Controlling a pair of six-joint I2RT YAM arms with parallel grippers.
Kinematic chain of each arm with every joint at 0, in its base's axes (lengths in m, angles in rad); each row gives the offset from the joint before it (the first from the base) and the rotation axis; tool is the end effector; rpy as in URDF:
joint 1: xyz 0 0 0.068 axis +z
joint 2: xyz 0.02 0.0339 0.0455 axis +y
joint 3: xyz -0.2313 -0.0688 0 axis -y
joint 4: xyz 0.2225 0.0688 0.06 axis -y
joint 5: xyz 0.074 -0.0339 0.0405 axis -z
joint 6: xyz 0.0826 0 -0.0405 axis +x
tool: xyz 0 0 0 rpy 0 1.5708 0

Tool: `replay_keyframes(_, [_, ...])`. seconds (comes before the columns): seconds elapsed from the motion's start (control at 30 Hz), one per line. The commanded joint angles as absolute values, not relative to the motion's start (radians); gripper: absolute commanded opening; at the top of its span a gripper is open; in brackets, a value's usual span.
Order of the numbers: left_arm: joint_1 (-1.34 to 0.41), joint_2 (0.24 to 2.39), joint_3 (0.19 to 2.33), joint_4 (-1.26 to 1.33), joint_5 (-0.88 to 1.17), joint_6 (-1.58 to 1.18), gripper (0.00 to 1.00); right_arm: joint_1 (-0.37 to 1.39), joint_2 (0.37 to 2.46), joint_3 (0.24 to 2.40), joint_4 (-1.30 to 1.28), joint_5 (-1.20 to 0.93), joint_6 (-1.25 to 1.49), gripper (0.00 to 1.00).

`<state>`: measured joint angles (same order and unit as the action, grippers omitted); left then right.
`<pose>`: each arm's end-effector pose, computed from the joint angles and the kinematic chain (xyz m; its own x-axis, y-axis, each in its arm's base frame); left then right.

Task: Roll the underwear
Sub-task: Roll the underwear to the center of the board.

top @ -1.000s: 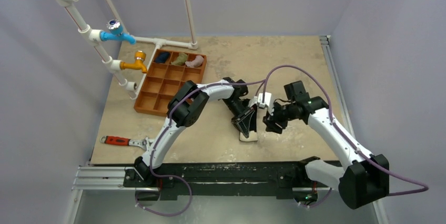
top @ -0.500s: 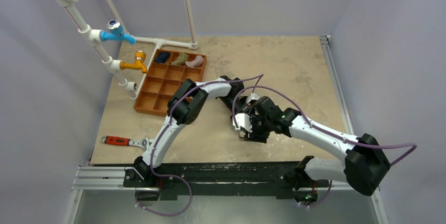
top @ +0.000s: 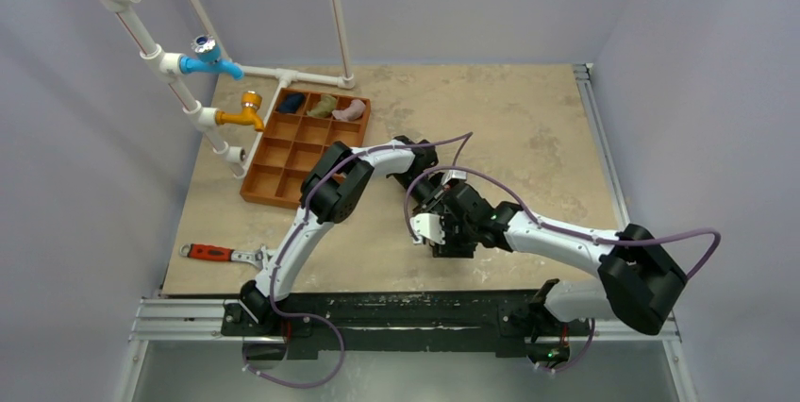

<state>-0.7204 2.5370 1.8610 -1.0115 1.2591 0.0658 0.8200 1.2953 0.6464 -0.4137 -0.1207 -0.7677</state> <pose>0.2561 -0.3295 0.0539 -0.7370 0.6737 0.0540 0.1678 0.2599 -0.9510 0.1609 0.1870 0.1131 0.1030 -0.9002 -0.4232 -0.9649 0.0129 -0.2623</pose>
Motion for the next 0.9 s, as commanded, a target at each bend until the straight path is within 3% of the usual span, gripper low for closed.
replay_keyframes(0.0, [-0.713, 2.582, 1.871, -1.009, 1.234, 0.092, 0.0, 0.829, 1.311, 0.628, -0.339, -0.08, -0.781, 0.5])
replay_keyframes(0.23, [-0.714, 2.587, 1.881, -1.037, 1.239, 0.123, 0.0, 0.833, 1.363, 0.605, -0.288, -0.057, -0.793, 0.46])
replay_keyframes(0.5, [-0.713, 2.583, 1.882, -1.058, 1.227, 0.142, 0.0, 0.834, 1.415, 0.599, -0.307, -0.075, -0.795, 0.1])
replay_keyframes(0.6, [-0.713, 2.575, 1.884, -1.067, 1.214, 0.153, 0.09, 0.834, 1.414, 0.604, -0.35, -0.099, -0.792, 0.0])
replay_keyframes(0.7, [-0.713, 2.555, 1.882, -1.082, 1.185, 0.169, 0.24, 0.834, 1.423, 0.62, -0.389, -0.11, -0.793, 0.0])
replay_keyframes(0.87, [-0.701, 2.492, 1.873, -1.093, 1.13, 0.185, 0.38, 0.834, 1.432, 0.65, -0.438, -0.137, -0.804, 0.0])
